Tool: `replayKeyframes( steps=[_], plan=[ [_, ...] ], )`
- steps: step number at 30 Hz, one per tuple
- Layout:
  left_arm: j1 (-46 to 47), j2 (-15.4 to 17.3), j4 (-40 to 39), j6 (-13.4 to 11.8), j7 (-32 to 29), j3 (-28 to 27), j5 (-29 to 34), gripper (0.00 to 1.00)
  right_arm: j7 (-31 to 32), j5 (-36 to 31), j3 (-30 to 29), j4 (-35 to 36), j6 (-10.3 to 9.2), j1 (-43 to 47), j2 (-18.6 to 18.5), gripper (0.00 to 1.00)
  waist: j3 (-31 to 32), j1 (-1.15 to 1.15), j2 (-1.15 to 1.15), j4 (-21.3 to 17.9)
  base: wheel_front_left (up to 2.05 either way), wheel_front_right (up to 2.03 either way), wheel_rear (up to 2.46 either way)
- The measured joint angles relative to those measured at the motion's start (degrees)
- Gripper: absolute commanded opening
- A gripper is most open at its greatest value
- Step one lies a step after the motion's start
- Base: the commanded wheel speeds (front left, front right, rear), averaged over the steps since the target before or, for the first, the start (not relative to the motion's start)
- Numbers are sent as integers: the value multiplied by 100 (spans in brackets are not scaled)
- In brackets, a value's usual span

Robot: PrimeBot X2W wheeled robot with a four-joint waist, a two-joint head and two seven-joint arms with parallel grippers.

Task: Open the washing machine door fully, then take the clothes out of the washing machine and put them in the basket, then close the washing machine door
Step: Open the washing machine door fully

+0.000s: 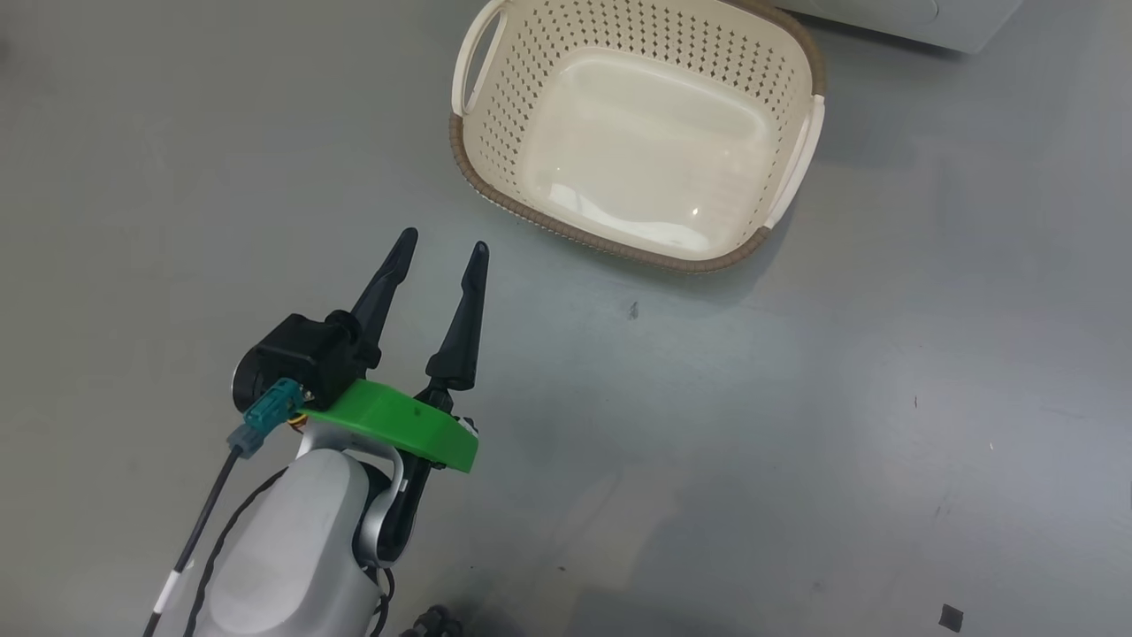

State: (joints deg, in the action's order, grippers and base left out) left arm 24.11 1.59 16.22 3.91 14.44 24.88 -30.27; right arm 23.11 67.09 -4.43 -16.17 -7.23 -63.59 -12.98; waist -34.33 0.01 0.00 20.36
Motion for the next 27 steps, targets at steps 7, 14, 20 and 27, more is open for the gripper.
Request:
replayKeyframes(
  steps=[7,14,20,27],
  plan=[
    [27,-11,12,-1,0,54,-51,100,130,174,-83,-361,0,-275,171,0,-72,0,0,109,0,0,0],
    [73,-19,9,-1,0,147,-170,100,204,308,-267,-659,-7,-680,181,0,-148,0,0,216,0,0,0],
    [121,-21,12,-3,0,136,-205,100,305,333,-347,-1047,-8,-858,143,0,-193,0,0,274,0,0,0],
    [123,-23,-35,-8,0,146,-292,100,430,335,-421,-1393,-7,-1051,71,0,-201,-1,0,329,0,0,0]
  ],
)
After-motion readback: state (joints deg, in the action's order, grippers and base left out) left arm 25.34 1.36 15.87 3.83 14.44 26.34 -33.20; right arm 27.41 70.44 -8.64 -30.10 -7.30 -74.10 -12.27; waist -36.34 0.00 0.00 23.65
